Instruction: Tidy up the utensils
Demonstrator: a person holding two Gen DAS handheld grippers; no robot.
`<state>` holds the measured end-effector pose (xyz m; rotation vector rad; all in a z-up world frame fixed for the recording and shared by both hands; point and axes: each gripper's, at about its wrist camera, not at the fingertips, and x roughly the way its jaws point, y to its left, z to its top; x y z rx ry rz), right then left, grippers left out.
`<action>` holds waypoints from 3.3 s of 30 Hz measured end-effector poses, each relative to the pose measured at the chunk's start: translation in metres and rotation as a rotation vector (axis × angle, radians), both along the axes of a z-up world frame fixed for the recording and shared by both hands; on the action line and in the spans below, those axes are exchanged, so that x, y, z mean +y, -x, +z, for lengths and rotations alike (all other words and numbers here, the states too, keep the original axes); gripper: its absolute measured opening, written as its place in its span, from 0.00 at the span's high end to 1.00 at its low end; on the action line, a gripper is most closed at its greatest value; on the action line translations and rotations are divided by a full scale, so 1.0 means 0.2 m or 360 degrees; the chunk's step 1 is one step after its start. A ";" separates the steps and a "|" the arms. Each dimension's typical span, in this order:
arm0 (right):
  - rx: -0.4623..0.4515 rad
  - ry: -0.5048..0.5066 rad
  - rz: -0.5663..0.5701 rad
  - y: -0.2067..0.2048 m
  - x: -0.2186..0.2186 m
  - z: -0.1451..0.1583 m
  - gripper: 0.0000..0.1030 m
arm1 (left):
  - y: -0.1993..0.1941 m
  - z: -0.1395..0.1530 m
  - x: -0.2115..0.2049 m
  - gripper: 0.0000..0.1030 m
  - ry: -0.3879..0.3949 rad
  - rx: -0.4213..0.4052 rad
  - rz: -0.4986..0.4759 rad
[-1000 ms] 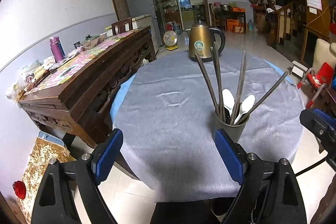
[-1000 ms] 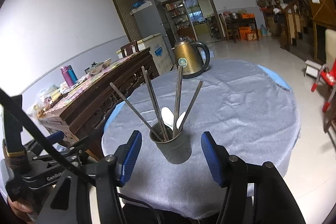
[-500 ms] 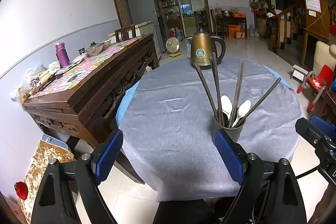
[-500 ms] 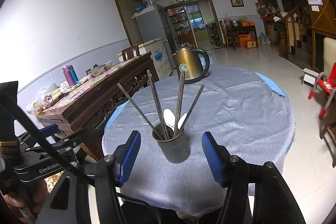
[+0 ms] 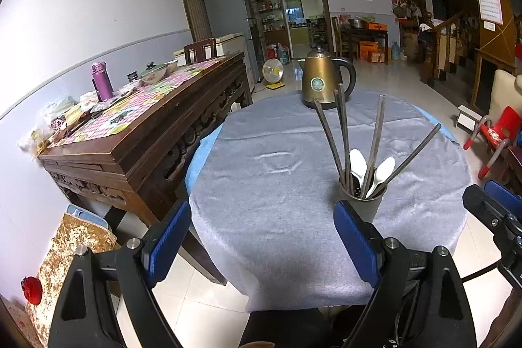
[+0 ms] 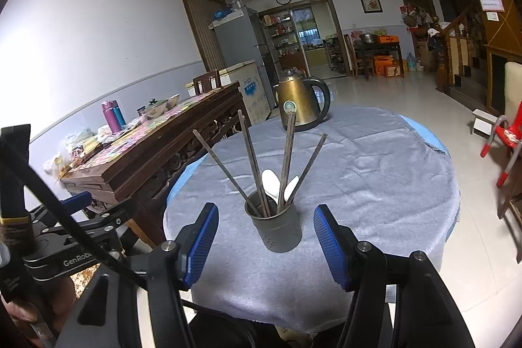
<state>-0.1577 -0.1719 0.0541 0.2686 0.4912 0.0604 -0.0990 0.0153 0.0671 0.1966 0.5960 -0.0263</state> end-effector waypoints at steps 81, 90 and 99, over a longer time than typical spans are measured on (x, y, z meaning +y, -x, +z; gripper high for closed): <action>0.0000 -0.0005 0.0042 0.01 0.05 0.02 0.36 | 0.01 -0.04 0.05 0.13 -0.0008 0.0033 0.0034; 0.0003 -0.0011 0.0038 0.01 0.05 0.02 0.36 | 0.00 -0.05 0.06 0.13 -0.0002 0.0041 0.0038; 0.0006 -0.0010 0.0038 0.01 0.04 0.01 0.36 | 0.00 -0.05 0.07 0.13 -0.0003 0.0045 0.0039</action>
